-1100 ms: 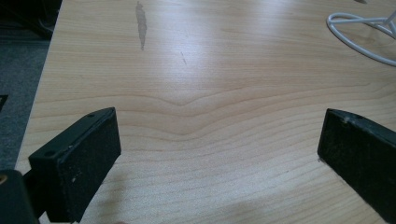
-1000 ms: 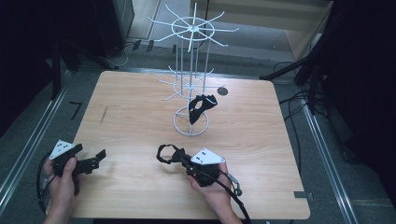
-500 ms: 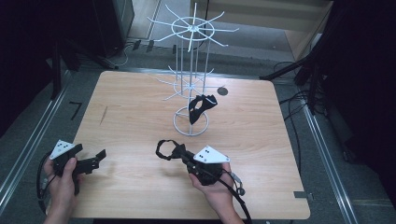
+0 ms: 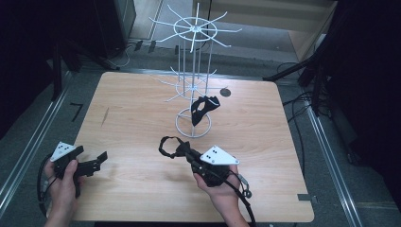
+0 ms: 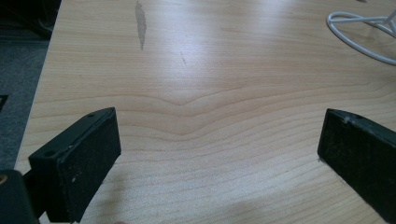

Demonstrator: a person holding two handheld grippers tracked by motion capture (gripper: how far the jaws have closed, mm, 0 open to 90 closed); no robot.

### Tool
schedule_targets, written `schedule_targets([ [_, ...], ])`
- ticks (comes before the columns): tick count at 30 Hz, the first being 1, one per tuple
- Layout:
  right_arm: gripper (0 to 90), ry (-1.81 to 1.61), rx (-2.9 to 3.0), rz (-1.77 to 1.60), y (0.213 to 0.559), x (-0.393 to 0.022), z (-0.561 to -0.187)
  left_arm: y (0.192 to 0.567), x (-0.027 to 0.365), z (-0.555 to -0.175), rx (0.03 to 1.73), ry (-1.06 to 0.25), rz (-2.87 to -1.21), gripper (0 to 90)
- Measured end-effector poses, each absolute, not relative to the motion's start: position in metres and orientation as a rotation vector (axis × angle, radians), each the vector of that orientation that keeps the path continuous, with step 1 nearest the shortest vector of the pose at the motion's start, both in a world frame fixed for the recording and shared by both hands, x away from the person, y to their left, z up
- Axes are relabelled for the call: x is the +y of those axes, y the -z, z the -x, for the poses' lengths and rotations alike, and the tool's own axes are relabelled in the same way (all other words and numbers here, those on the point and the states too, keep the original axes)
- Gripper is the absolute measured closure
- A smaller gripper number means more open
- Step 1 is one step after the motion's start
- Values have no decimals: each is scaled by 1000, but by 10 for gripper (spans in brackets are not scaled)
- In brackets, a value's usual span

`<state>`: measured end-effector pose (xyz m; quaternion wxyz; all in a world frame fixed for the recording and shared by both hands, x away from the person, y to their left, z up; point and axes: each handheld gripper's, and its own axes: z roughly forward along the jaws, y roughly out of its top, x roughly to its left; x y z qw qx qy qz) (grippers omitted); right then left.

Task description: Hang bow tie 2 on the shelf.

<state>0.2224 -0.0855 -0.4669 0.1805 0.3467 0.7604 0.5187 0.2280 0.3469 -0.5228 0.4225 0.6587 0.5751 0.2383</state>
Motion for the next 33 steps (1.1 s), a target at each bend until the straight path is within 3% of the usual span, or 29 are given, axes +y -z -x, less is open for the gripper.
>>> schedule_targets([
  [33, 777, -1542, 2033, -946, 439, -97, -217, 523, 347, -228, 1437, -599, -1651, 0],
])
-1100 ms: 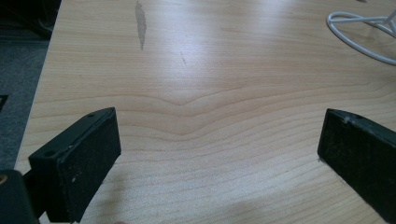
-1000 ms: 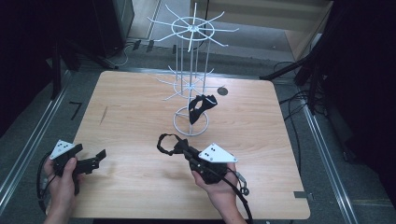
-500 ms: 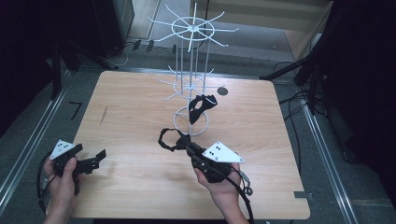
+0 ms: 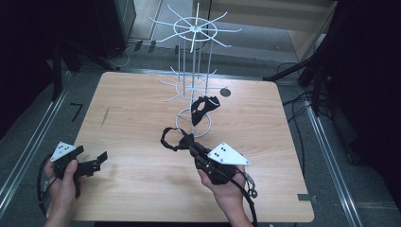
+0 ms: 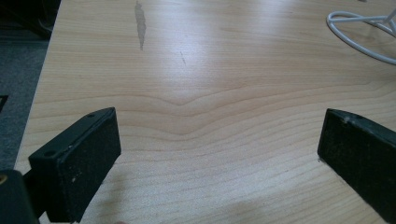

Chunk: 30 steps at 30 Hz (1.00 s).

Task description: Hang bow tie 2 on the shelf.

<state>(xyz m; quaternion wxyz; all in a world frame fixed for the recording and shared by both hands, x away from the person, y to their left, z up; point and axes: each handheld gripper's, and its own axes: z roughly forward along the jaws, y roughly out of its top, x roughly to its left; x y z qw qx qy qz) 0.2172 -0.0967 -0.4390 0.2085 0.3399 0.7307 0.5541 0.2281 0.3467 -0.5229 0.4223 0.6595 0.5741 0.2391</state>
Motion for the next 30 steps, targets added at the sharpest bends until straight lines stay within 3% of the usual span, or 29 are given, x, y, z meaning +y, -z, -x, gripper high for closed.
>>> schedule_targets([
  [30, 775, -1624, 1867, -873, 421, -109, -211, 523, 347, -228, 1438, -599, -1652, 0],
])
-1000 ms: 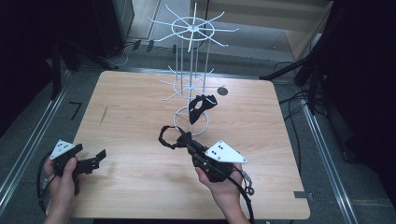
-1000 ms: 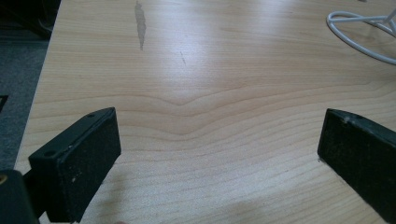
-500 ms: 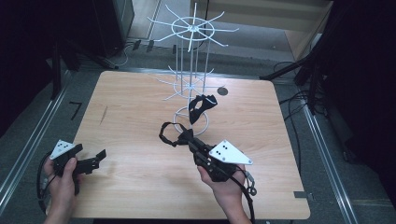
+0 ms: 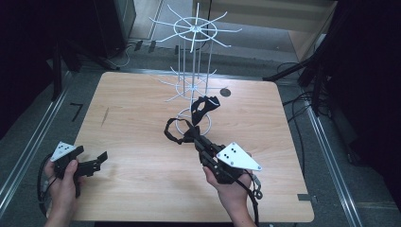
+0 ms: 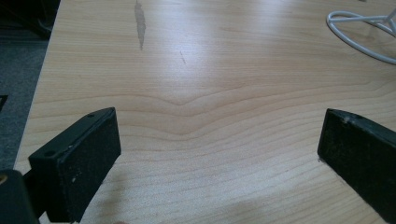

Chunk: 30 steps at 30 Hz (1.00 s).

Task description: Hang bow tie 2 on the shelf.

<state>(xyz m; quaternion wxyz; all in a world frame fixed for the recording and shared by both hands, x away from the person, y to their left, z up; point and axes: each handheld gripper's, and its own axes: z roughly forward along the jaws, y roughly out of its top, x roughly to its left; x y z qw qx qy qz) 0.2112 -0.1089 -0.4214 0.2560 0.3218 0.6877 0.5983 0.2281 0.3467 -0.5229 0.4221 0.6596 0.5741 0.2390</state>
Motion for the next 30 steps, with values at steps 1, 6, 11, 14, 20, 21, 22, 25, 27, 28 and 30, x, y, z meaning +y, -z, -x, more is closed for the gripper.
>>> schedule_targets([
  [1, 775, -1627, 1862, -871, 421, -109, -211, 523, 347, -228, 1438, -598, -1651, 0],
  [6, 775, -1630, 1838, -862, 419, -111, -211, 523, 347, -228, 1438, -598, -1651, 0],
  [11, 775, -1637, 1806, -843, 418, -112, -210, 523, 347, -228, 1438, -599, -1651, 0],
  [14, 775, -1636, 1787, -840, 417, -114, -211, 523, 347, -228, 1438, -599, -1652, 0],
  [20, 774, -1636, 1757, -844, 415, -116, -213, 523, 347, -228, 1437, -599, -1652, 0],
  [21, 774, -1637, 1754, -845, 415, -116, -214, 523, 347, -228, 1438, -599, -1652, 0],
  [22, 774, -1638, 1751, -848, 414, -116, -215, 523, 347, -228, 1438, -599, -1652, 0],
  [25, 774, -1637, 1743, -854, 413, -117, -218, 523, 347, -228, 1438, -600, -1651, 0],
  [27, 774, -1634, 1739, -859, 413, -117, -220, 523, 347, -228, 1437, -600, -1652, 0],
  [28, 774, -1633, 1739, -862, 413, -117, -221, 523, 347, -228, 1437, -600, -1652, 0],
  [30, 774, -1624, 1736, -864, 412, -117, -223, 523, 347, -228, 1436, -600, -1652, 0],
])
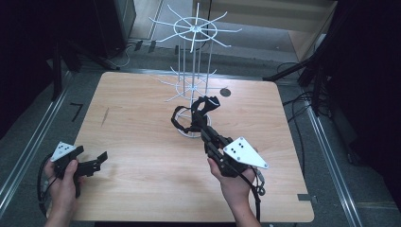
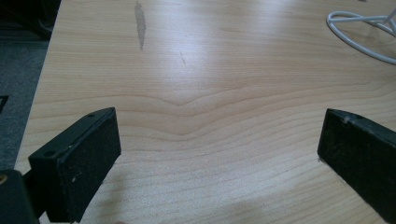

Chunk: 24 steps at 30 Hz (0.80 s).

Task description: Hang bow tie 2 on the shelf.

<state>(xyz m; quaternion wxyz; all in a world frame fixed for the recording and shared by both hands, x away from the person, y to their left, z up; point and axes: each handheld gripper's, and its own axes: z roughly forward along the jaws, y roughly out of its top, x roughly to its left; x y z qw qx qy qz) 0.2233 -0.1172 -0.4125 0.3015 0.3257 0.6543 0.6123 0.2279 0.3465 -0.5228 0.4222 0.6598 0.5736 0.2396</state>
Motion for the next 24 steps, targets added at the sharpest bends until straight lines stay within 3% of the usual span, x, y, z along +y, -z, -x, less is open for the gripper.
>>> schedule_targets([
  [24, 774, -1561, 1727, -969, 419, -114, -254, 523, 346, -228, 1436, -596, -1652, 0],
])
